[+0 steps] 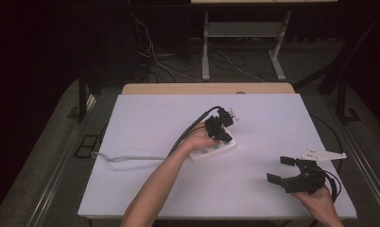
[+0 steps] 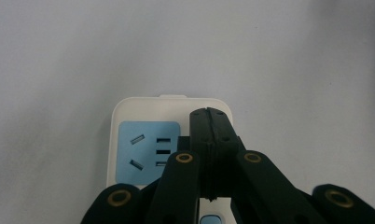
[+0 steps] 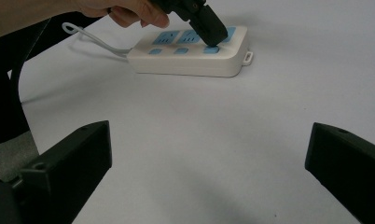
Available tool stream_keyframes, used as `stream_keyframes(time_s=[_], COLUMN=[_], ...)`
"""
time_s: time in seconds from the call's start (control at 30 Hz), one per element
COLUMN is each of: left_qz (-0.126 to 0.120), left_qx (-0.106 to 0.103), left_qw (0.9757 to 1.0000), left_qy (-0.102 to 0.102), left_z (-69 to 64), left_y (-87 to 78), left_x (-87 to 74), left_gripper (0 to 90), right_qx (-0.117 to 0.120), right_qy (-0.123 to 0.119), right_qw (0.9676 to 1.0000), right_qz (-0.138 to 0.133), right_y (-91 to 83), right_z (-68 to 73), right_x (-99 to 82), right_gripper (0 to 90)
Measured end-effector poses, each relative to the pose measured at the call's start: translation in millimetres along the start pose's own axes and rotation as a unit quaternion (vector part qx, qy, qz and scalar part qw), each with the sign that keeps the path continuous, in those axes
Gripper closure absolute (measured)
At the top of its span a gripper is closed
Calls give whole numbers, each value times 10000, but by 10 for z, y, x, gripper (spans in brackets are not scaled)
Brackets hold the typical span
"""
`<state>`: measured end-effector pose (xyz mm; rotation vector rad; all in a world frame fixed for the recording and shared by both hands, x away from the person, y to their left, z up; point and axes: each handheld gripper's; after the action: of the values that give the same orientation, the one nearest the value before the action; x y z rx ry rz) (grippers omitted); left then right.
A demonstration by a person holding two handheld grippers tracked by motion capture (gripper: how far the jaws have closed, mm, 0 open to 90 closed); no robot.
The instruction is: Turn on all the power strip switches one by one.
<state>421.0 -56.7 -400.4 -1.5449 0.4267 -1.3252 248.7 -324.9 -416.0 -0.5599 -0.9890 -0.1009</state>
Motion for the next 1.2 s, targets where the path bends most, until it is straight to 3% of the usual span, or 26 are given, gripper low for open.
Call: stream_keyframes(time_s=[0.27, 0.43, 0.77, 0.97, 1.2], left_qz=[-27, 47, 50, 266, 184], left_qx=[-113, -101, -160, -132, -212], left_qw=[9999, 9999, 9998, 9995, 9995], left_qy=[-56, 12, -113, -80, -131], left_z=[-8, -3, 24, 13, 38], left_y=[-3, -23, -2, 18, 19], left_x=[-32, -55, -77, -25, -53], left_gripper=[897, 898, 899, 900, 900], right_qx=[-5, -5, -3, -2, -5], right_qy=[-5, -5, -21, -35, -24], right_qw=[10000, 10000, 10000, 10000, 10000], right_qz=[-3, 3, 25, 25, 31], right_y=[-2, 2, 7, 9, 8], right_z=[0, 1, 4, 8, 7], right_x=[0, -1, 0, 2, 1], right_gripper=[4, 4, 4, 3, 4])
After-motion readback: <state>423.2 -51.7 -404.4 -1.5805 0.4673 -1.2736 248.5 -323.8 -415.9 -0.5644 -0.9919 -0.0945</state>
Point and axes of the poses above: each handheld gripper's, and its own axes: y roughly forward along the jaws, x roughly out of its top, z roughly to its left, and after that the axes turned 14 degrees about x, right-handed
